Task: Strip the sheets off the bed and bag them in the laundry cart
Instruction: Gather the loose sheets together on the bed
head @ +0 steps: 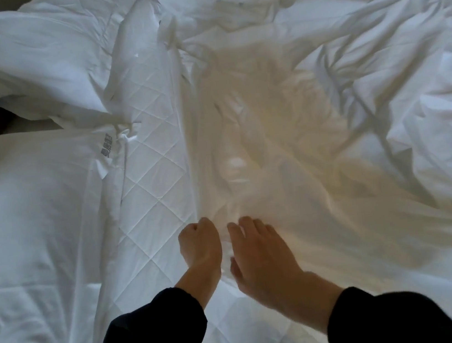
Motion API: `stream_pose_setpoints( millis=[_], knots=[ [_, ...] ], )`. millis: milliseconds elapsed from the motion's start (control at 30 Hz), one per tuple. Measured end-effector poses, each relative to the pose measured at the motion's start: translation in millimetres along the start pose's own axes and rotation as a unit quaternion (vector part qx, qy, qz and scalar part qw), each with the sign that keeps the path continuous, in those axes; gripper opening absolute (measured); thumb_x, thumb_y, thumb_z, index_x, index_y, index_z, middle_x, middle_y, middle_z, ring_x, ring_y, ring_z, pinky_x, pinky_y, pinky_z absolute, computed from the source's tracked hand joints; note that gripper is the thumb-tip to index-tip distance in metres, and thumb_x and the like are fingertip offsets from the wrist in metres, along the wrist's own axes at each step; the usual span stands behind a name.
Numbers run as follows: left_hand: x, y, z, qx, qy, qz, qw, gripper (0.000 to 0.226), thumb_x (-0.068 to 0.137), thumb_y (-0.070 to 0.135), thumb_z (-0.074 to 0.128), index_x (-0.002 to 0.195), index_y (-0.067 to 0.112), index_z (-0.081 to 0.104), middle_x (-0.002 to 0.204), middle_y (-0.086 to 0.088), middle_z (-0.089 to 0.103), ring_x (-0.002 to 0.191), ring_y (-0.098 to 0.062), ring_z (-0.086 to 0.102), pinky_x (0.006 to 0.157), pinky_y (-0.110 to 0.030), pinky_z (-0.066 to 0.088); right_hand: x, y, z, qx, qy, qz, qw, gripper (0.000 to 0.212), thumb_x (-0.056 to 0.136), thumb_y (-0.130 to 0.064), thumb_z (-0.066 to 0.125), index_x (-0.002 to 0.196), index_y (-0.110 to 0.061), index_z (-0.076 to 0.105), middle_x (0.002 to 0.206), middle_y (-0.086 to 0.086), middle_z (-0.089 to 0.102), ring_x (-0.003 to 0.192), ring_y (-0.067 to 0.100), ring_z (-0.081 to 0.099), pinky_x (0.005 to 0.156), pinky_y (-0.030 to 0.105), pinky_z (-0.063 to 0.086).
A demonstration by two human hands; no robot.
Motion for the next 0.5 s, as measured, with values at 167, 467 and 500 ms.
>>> stream_pose_setpoints(
  millis=[167, 467, 500],
  knots=[
    [17.7, -20.1, -4.2, 0.114, -0.014, 0.025, 0.993, 0.012, 0.074, 0.009, 0.049, 0.063, 0.013, 0.051, 0.077, -0.016, 0.057, 0.072, -0.027, 0.05, 0.067, -0.041, 0.048, -2.7, 0.4, 42.8, -0.085, -0.106, 0.066, 0.989, 0.052, 0.056, -0.056, 0.078, 0.088, -0.018, 0.063, 0.082, 0.008, 0.058, 0.071, 0.027, 0.056, 0.066, 0.04, 0.046],
    [15.3, 16.4, 10.3, -0.048, -0.151, 0.008, 0.987, 0.019, 0.085, 0.014, 0.055, 0.089, -0.001, 0.065, 0.085, -0.021, 0.068, 0.071, -0.03, 0.063, 0.067, -0.038, 0.054, -3.9, 8.3, 17.0, -0.009, -0.079, 0.087, 0.993, 0.027, 0.091, -0.029, 0.05, 0.114, -0.015, 0.047, 0.11, 0.006, 0.058, 0.1, 0.029, 0.059, 0.087, 0.039, 0.042],
    [12.5, 24.6, 11.4, -0.066, -0.149, 0.011, 0.987, 0.019, 0.085, 0.014, 0.053, 0.088, -0.002, 0.064, 0.081, -0.019, 0.066, 0.069, -0.028, 0.061, 0.065, -0.036, 0.052, -3.9, 13.1, 8.5, 0.007, -0.07, 0.094, 0.993, 0.02, 0.092, -0.021, 0.047, 0.111, -0.016, 0.048, 0.106, 0.005, 0.061, 0.097, 0.027, 0.061, 0.084, 0.036, 0.042]
  ],
)
Point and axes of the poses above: each hand's wrist, its own x-axis towards the middle knuckle, its own z-axis out of the palm, y = z × x, the point moved 6 cm from there along x, towards the middle knuckle
